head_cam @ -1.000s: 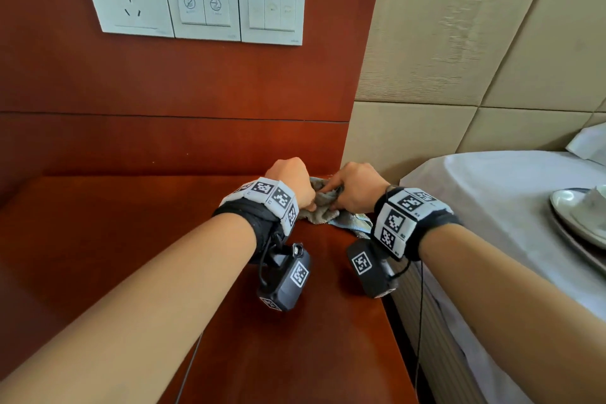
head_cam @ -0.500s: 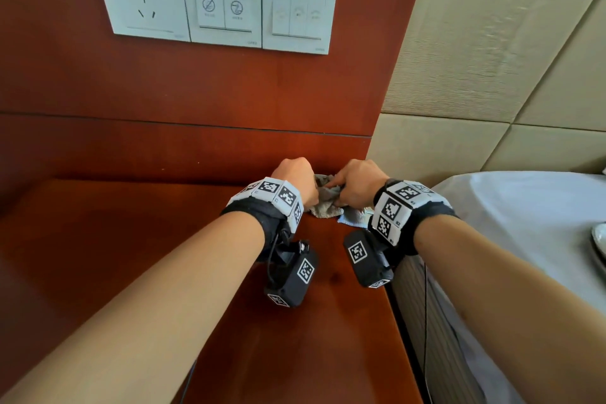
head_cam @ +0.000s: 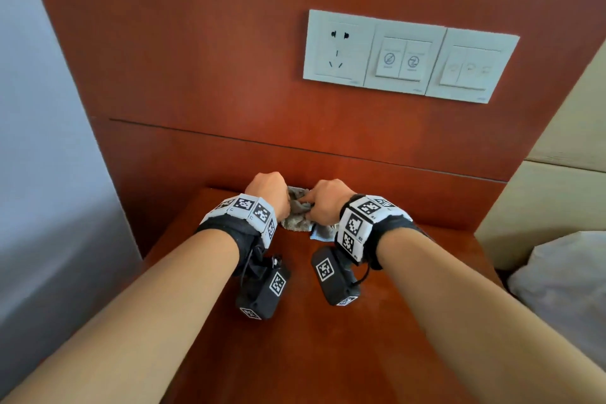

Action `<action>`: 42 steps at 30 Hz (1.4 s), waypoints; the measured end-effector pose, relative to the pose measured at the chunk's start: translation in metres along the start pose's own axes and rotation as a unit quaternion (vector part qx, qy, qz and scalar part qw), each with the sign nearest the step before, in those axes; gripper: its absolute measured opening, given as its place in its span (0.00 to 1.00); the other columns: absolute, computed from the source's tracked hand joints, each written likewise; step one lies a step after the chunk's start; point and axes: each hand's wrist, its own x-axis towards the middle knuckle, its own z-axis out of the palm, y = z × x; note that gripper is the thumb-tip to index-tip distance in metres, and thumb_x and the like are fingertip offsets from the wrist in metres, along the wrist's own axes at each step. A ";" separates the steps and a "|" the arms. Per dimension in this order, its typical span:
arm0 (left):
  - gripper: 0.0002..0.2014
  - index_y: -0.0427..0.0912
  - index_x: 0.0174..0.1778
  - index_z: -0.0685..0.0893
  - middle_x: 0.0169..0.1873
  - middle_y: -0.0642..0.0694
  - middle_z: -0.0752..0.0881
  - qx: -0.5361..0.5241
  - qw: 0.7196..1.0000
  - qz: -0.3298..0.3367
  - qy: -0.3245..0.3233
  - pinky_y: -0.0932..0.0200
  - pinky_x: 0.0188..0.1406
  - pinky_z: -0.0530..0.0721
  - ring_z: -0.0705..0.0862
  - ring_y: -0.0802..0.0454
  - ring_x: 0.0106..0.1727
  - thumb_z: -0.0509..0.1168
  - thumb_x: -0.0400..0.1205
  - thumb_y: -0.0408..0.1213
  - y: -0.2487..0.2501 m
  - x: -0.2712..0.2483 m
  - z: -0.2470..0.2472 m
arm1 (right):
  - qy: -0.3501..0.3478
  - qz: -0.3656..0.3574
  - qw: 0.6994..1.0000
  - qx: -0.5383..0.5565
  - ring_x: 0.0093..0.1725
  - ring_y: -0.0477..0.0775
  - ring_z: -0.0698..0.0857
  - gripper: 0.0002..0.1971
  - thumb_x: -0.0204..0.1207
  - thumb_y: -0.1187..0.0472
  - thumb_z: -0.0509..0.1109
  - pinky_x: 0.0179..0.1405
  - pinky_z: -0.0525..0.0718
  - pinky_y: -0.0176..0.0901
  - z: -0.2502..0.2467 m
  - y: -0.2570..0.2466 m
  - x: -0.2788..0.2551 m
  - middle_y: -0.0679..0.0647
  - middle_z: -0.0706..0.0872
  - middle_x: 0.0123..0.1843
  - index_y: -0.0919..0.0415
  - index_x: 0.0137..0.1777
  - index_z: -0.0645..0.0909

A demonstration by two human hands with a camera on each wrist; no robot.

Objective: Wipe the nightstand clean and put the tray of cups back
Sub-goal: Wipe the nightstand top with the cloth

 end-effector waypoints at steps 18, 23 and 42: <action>0.14 0.36 0.58 0.87 0.57 0.37 0.86 -0.038 0.999 -0.022 0.031 0.53 0.47 0.83 0.86 0.38 0.57 0.71 0.78 0.35 -0.134 0.011 -0.045 | 0.039 0.018 0.999 0.008 0.62 0.60 0.84 0.21 0.81 0.57 0.63 0.54 0.83 0.41 -0.013 -0.140 0.043 0.58 0.85 0.66 0.51 0.73 0.80; 0.19 0.39 0.53 0.91 0.51 0.41 0.90 -0.037 0.999 -0.015 -0.021 0.55 0.46 0.85 0.88 0.43 0.50 0.80 0.69 0.42 -0.152 -0.012 -0.057 | 0.049 -0.009 0.998 0.034 0.59 0.56 0.84 0.20 0.76 0.52 0.69 0.53 0.85 0.41 -0.008 -0.149 0.015 0.52 0.87 0.63 0.46 0.69 0.84; 0.19 0.34 0.48 0.91 0.40 0.41 0.93 -0.075 0.991 -0.062 -0.092 0.49 0.49 0.92 0.93 0.46 0.37 0.83 0.63 0.34 -0.161 -0.202 -0.056 | 0.034 -0.134 0.987 0.082 0.62 0.51 0.82 0.20 0.71 0.53 0.78 0.49 0.77 0.37 0.030 -0.183 -0.151 0.48 0.85 0.66 0.45 0.64 0.87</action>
